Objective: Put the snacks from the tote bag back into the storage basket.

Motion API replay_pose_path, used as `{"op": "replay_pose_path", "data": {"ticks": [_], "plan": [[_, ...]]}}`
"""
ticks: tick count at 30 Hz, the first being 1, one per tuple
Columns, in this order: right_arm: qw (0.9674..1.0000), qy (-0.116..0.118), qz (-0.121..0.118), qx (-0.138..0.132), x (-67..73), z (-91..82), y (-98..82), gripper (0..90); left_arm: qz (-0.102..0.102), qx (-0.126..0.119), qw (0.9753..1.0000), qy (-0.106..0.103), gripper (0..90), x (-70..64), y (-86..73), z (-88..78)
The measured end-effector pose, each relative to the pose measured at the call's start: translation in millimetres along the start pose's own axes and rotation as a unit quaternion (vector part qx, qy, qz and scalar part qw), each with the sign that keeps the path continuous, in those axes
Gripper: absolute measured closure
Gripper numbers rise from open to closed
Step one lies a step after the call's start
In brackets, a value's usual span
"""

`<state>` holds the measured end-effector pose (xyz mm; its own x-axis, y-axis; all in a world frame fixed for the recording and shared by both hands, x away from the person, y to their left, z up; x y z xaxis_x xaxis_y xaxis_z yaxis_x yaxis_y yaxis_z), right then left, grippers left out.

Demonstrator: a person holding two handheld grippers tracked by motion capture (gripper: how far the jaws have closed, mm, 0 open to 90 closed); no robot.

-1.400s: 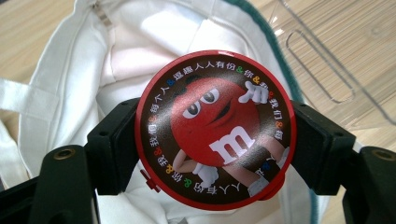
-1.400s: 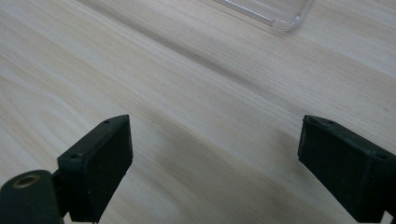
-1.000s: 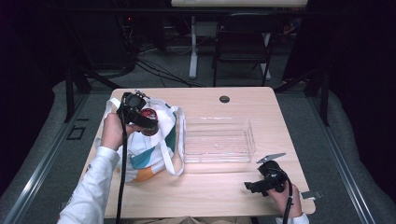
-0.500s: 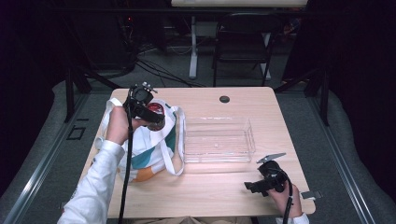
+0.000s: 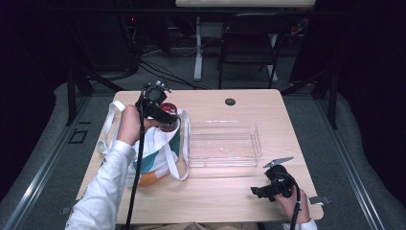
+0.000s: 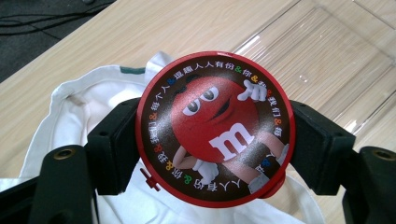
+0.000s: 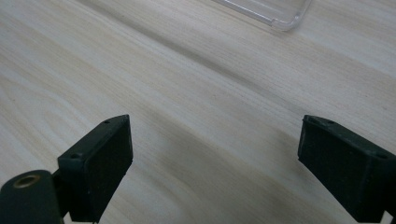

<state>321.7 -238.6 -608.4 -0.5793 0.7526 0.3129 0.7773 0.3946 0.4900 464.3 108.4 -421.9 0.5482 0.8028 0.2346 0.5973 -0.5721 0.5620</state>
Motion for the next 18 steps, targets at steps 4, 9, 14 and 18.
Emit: {"op": "replay_pose_path", "data": {"ticks": [4, 9, 14, 18], "plan": [[1.0000, -0.001, -0.001, 0.000, 0.0, -0.2, 0.1, 9.7, 0.005, -0.001, 1.0000, -0.008, 25.8, -5.8, 4.9, 0.4], [1.0000, -0.001, 0.000, 0.000, -0.1, -0.3, 0.0, 9.6, 0.012, -0.003, 0.9998, -0.012, 25.8, -12.2, 10.8, 1.0], [1.0000, -0.002, 0.000, 0.000, -0.1, -0.1, -0.1, 9.7, 0.019, -0.002, 0.9996, -0.021, 25.8, -19.0, 15.0, 3.8], [1.0000, -0.001, -0.001, 0.000, -0.2, -0.4, -0.1, 9.7, 0.020, -0.002, 0.9995, -0.024, 25.8, -22.6, 18.5, 5.2]]}}
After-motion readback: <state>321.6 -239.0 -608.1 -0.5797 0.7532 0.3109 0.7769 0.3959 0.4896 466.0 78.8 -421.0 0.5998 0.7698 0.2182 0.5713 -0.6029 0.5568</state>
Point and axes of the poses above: each handheld gripper's, and its own axes: z roughly forward along the jaws, y roughly out of its top, x roughly to its left, the point moved 6 cm from there along z, roughly forward along the jaws, and after that the axes turned 12 degrees about y, right-handed, at the moved point
